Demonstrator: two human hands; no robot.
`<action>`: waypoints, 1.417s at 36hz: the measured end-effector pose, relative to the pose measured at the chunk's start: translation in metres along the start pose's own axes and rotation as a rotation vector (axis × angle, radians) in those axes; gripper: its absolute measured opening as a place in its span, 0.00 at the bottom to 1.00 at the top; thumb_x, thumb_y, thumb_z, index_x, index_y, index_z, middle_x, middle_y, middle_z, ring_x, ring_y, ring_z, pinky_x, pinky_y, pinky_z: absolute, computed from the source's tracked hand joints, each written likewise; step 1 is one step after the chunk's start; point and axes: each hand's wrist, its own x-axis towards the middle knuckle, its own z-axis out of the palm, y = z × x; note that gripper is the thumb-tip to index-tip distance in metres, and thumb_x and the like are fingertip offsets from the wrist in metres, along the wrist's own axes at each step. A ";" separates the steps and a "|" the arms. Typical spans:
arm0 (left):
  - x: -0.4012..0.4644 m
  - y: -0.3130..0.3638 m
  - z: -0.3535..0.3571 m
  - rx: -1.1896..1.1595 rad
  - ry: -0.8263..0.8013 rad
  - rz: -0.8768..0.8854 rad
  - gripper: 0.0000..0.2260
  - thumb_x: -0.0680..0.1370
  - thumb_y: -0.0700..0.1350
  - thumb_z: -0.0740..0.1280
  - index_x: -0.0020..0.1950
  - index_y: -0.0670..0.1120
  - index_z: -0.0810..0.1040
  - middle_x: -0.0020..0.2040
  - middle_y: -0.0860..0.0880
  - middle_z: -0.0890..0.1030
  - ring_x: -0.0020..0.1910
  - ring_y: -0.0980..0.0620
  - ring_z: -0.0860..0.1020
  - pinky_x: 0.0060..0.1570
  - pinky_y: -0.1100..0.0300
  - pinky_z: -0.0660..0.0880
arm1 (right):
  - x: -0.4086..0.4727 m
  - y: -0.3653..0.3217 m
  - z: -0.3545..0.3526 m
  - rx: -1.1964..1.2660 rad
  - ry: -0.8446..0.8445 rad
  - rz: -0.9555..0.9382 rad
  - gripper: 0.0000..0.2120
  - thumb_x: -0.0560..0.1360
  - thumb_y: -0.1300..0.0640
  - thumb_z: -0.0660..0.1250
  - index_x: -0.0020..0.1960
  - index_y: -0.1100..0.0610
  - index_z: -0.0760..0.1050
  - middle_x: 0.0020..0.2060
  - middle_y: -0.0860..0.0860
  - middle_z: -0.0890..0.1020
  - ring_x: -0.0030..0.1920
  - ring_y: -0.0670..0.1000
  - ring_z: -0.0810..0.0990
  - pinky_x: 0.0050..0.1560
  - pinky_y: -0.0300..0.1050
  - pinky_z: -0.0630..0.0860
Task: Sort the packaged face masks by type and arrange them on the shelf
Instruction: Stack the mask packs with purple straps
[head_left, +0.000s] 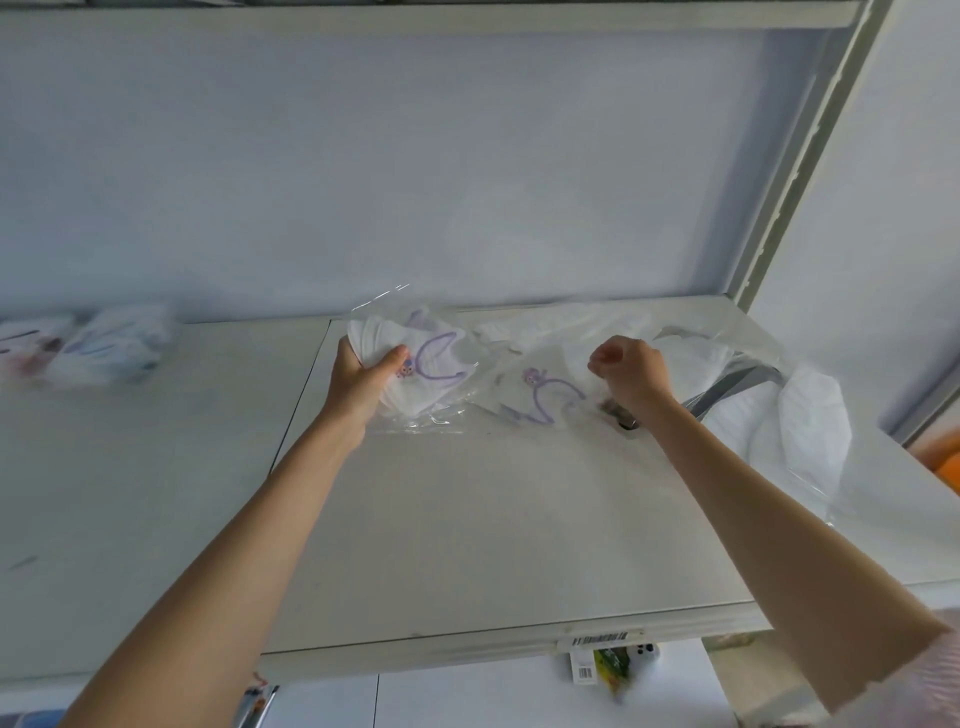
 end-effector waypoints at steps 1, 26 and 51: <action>0.000 0.001 0.000 0.001 -0.001 -0.003 0.24 0.68 0.49 0.72 0.58 0.37 0.75 0.47 0.46 0.81 0.45 0.51 0.80 0.47 0.57 0.76 | 0.001 -0.001 -0.004 0.084 0.025 0.004 0.03 0.74 0.62 0.67 0.46 0.59 0.79 0.40 0.52 0.81 0.41 0.51 0.77 0.43 0.42 0.71; -0.024 0.007 0.036 -0.084 -0.156 -0.016 0.20 0.73 0.39 0.73 0.62 0.45 0.70 0.53 0.48 0.80 0.46 0.55 0.81 0.41 0.62 0.78 | -0.020 -0.107 0.024 -0.023 -0.219 -0.377 0.04 0.75 0.56 0.62 0.46 0.50 0.75 0.37 0.47 0.81 0.32 0.49 0.76 0.40 0.47 0.73; -0.005 -0.006 -0.006 -0.106 0.115 -0.023 0.17 0.74 0.40 0.73 0.57 0.48 0.71 0.51 0.50 0.79 0.48 0.52 0.79 0.51 0.57 0.77 | -0.005 -0.020 0.033 -0.075 -0.198 0.062 0.18 0.68 0.55 0.74 0.55 0.57 0.76 0.51 0.54 0.77 0.49 0.54 0.75 0.43 0.42 0.70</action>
